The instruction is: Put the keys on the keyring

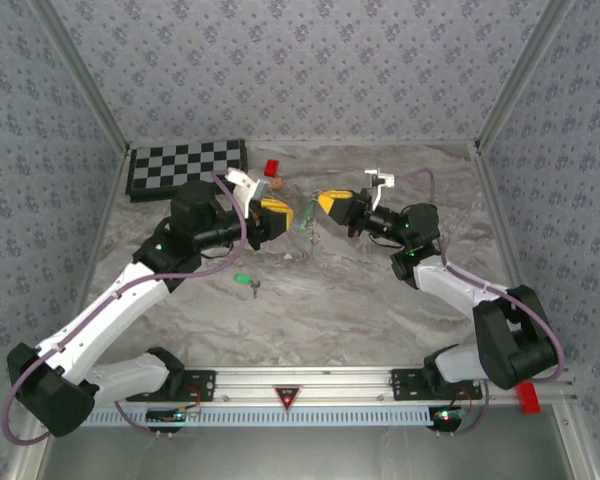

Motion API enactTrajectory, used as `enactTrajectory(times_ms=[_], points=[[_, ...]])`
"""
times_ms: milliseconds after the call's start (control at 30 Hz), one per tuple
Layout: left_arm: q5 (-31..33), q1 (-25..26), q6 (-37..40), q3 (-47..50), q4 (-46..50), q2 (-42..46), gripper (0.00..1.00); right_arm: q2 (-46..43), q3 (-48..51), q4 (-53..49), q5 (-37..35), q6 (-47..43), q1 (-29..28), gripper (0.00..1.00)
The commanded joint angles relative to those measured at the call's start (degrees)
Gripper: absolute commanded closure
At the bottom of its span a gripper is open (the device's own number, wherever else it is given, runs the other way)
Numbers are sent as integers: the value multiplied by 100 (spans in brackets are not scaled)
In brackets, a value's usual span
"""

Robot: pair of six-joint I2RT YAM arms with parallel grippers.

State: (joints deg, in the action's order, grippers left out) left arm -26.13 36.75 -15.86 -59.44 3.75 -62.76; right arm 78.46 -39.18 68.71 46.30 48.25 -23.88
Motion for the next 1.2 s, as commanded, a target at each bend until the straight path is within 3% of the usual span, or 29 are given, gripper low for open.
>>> enactTrajectory(times_ms=[0,900,1167], points=[[-97,-19,-345,-24,-716,93,73,53,-287,820,86,407,-183,100],[-684,-34,-611,-68,-1116,-183,75,40,-476,356,226,-1,-565,100],[-792,-32,-665,-139,-1209,-288,85,33,-479,336,228,-17,-591,100]])
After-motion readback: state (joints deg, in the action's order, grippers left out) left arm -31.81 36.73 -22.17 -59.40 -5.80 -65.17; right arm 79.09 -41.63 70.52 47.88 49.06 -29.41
